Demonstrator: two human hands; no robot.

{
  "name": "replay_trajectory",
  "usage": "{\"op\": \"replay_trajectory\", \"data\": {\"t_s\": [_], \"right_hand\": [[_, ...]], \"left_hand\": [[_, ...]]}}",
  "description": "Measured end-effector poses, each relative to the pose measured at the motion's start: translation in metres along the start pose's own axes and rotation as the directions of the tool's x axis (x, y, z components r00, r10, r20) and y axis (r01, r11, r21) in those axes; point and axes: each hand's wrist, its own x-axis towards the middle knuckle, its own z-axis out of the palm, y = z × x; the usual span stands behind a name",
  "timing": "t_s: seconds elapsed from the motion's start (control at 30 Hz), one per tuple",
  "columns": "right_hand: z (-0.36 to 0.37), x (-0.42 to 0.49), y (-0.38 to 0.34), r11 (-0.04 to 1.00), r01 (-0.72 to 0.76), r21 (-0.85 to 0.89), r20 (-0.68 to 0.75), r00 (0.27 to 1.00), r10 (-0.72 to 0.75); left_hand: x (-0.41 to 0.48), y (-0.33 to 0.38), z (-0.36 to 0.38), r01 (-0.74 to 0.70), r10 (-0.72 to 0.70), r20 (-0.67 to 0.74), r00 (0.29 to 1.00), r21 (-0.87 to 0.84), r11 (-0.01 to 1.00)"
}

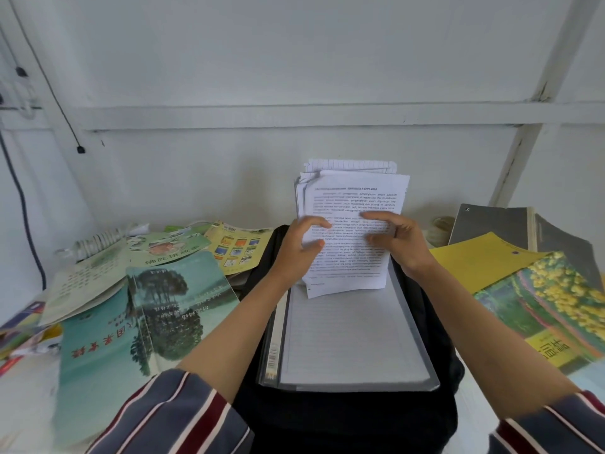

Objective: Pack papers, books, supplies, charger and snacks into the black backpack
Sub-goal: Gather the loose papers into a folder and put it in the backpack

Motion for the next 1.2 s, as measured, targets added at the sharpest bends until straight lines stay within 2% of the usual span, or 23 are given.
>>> {"op": "replay_trajectory", "data": {"t_s": [0.27, 0.5, 0.63, 0.83, 0.93, 1.07, 1.2], "right_hand": [[0.000, -0.006, 0.003, 1.000, -0.017, -0.017, -0.008, 1.000, 0.016], [0.005, -0.006, -0.008, 0.998, 0.010, 0.059, -0.049, 0.999, -0.008], [0.009, -0.021, 0.004, 0.998, -0.052, -0.020, -0.028, 0.998, 0.051], [0.011, -0.025, 0.000, 0.995, -0.098, -0.020, -0.066, 0.993, 0.096], [0.013, -0.024, -0.019, 0.995, -0.090, 0.031, -0.092, 0.992, 0.092], [0.006, -0.028, -0.042, 0.970, -0.195, 0.145, -0.211, 0.952, 0.223], [-0.010, -0.046, -0.041, 0.891, -0.375, 0.256, -0.188, 0.885, 0.426]], "left_hand": [[-0.016, -0.019, 0.011, 0.055, -0.067, 0.109, 0.992, 0.109, 0.992], [-0.010, 0.001, 0.000, 0.047, -0.047, 0.043, 0.998, 0.009, 0.999], [-0.022, -0.015, 0.004, 0.068, -0.066, 0.093, 0.993, -0.016, 0.998], [-0.024, -0.013, 0.002, 0.106, -0.099, 0.118, 0.988, -0.050, 0.993], [-0.016, 0.003, -0.004, 0.161, -0.132, 0.188, 0.973, -0.147, 0.976], [-0.003, 0.019, -0.004, 0.295, -0.208, 0.308, 0.929, -0.272, 0.916], [0.001, 0.029, 0.013, 0.428, -0.290, 0.421, 0.859, -0.284, 0.858]]}}
